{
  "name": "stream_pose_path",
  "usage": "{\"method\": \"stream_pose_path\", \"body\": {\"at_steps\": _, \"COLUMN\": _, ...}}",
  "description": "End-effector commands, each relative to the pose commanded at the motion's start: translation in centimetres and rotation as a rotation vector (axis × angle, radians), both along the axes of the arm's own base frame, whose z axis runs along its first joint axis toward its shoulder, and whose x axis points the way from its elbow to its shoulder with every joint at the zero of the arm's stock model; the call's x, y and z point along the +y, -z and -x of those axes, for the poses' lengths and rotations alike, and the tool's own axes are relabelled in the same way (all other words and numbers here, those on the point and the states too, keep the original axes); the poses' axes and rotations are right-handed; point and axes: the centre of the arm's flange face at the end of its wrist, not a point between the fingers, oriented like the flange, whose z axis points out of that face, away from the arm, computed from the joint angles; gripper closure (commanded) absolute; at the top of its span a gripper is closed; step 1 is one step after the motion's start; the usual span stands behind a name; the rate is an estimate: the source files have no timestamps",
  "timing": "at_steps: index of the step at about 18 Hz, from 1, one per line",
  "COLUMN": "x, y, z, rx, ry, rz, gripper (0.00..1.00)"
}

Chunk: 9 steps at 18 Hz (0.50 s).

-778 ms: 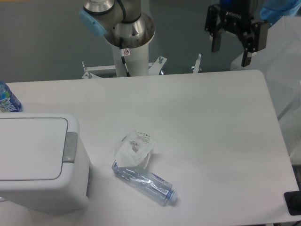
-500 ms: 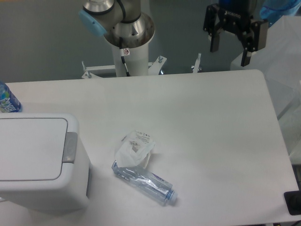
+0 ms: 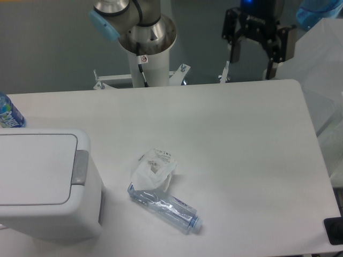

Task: Open the trash can
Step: 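Move the open gripper down toward the white trash can lid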

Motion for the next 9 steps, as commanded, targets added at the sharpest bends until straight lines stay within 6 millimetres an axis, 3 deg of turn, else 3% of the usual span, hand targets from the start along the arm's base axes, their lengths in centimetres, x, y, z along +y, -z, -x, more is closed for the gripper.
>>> {"method": "stream_pose_path", "body": {"at_steps": 5, "x": 5.7, "y": 0.9, "z": -2.5, "rx": -0.066, "ry": -0.151, "rz": -0.105, "gripper": 0.00}}
{"method": "stream_pose_path", "body": {"at_steps": 9, "x": 9.1, "y": 1.6, "z": -4.5, "rx": -0.149, "ry": -0.274, "rz": -0.178, "gripper": 0.00}}
